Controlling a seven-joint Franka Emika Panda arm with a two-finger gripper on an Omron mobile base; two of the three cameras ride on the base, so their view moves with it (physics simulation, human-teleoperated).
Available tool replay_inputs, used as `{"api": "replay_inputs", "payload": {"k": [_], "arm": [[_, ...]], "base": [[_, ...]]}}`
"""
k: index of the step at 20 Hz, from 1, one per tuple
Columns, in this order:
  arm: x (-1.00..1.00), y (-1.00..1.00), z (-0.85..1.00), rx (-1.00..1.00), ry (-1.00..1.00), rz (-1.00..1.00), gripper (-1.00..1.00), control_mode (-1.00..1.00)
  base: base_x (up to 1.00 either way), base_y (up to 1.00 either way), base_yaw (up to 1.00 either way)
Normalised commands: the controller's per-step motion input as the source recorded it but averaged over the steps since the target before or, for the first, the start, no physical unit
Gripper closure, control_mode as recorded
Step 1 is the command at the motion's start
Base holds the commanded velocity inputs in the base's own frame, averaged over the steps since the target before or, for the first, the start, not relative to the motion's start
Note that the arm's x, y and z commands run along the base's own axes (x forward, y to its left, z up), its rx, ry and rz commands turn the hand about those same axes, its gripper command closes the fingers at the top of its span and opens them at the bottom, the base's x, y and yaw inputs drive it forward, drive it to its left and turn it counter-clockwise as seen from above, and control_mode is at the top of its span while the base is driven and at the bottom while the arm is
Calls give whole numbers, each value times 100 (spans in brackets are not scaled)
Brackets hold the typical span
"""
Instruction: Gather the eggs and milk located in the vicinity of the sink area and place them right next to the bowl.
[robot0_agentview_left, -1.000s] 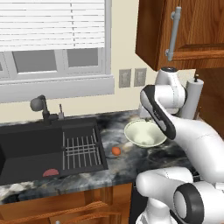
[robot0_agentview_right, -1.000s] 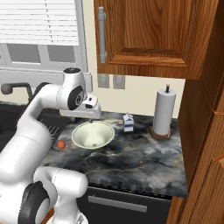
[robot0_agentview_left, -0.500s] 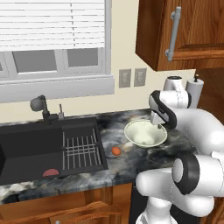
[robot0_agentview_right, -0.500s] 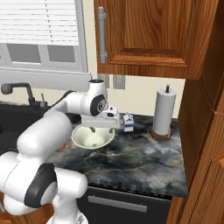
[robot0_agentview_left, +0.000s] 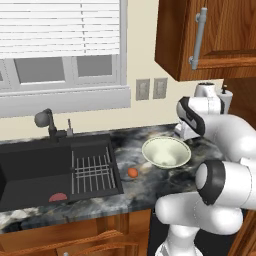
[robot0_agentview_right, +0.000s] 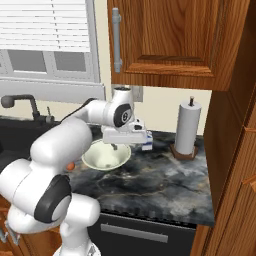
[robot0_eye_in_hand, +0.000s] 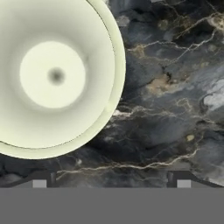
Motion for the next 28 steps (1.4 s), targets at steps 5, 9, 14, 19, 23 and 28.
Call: {"api": "replay_inputs", "payload": {"k": [5, 9, 14, 19, 23, 28], "arm": [[15, -5, 0, 3, -1, 15, -100, -100], [42, -12, 0, 7, -5, 19, -100, -100], [26, -12, 0, 4, -3, 11, -100, -100], [15, -2, 0, 0, 0, 0, -100, -100], [27, -2, 0, 0, 0, 0, -100, -100], [23, 0, -11, 1, 0, 0, -100, -100]], "base": [[0, 0, 0], [0, 0, 0], [0, 0, 0], [0, 0, 0], [0, 0, 0], [0, 0, 0]]}}
